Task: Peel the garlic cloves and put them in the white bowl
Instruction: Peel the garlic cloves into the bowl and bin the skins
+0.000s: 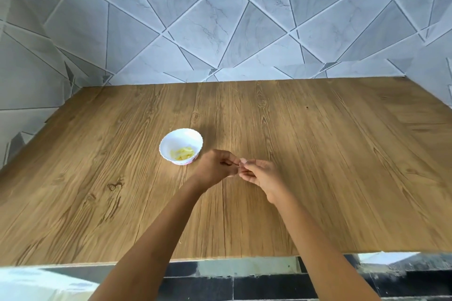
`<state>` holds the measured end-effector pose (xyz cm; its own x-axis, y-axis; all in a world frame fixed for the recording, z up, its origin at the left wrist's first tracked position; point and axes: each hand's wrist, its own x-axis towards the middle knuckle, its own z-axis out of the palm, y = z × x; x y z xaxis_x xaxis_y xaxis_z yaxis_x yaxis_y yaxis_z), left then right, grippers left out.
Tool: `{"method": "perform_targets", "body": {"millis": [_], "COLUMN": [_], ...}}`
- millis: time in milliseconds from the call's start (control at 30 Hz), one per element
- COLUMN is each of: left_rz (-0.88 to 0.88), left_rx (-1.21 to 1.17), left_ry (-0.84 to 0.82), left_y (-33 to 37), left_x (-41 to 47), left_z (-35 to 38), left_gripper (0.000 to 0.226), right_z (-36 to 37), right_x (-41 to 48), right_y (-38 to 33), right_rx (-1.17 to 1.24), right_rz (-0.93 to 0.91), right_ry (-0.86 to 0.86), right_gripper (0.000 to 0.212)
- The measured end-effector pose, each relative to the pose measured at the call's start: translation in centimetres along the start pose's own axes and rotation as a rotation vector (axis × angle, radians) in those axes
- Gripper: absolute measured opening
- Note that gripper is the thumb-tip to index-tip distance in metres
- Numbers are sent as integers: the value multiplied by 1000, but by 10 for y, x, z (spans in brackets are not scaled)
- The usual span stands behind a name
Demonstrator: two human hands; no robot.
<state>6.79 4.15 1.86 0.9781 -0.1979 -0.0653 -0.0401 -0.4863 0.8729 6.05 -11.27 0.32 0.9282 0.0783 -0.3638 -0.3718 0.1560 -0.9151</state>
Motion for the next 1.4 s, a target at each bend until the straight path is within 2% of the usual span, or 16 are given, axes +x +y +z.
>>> {"method": "perform_targets", "body": {"millis": [100, 267, 367, 567, 667, 767, 867, 933, 1033, 1133, 1267, 1400], "left_rz": [24, 48, 38, -137, -184, -211, -251, -283, -283, -278, -268, -292], "left_rx": [-32, -32, -68, -323, -356, -287, -230, -193, -101, 53, 286, 304], "left_ry": [44, 246, 262, 185, 232, 310, 321, 308, 290, 293, 201, 79], "left_y": [1, 1, 1, 0, -1, -1, -4, -7, -11, -16, -19, -22], "left_x": [-3, -4, -7, -14, -18, -21, -27, -35, -55, -74, -88, -95], "left_z": [5, 11, 12, 8, 8, 7, 1, -5, -12, -20, -34, -41], "left_gripper": [17, 14, 14, 9, 9, 12, 15, 17, 15, 13, 10, 3], "right_z": [3, 8, 10, 13, 12, 7, -1, -3, -2, -4, 3, 25], "right_x": [0, -1, 1, 3, 5, 8, 14, 15, 14, 7, -15, -31], "right_y": [1, 6, 5, 10, 10, 11, 20, 26, 32, 36, 44, 59], "right_rx": [95, 168, 170, 147, 128, -35, -451, -593, -670, -761, -835, -908], "right_rz": [45, 99, 106, 69, 50, -76, -349, -482, -537, -638, -892, -922], "right_ry": [42, 62, 73, 63, 55, 74, 152, 152, 186, 296, 375, 329], "right_gripper": [12, 16, 16, 15, 14, 15, 18, 14, 22, 30, 15, 7]}}
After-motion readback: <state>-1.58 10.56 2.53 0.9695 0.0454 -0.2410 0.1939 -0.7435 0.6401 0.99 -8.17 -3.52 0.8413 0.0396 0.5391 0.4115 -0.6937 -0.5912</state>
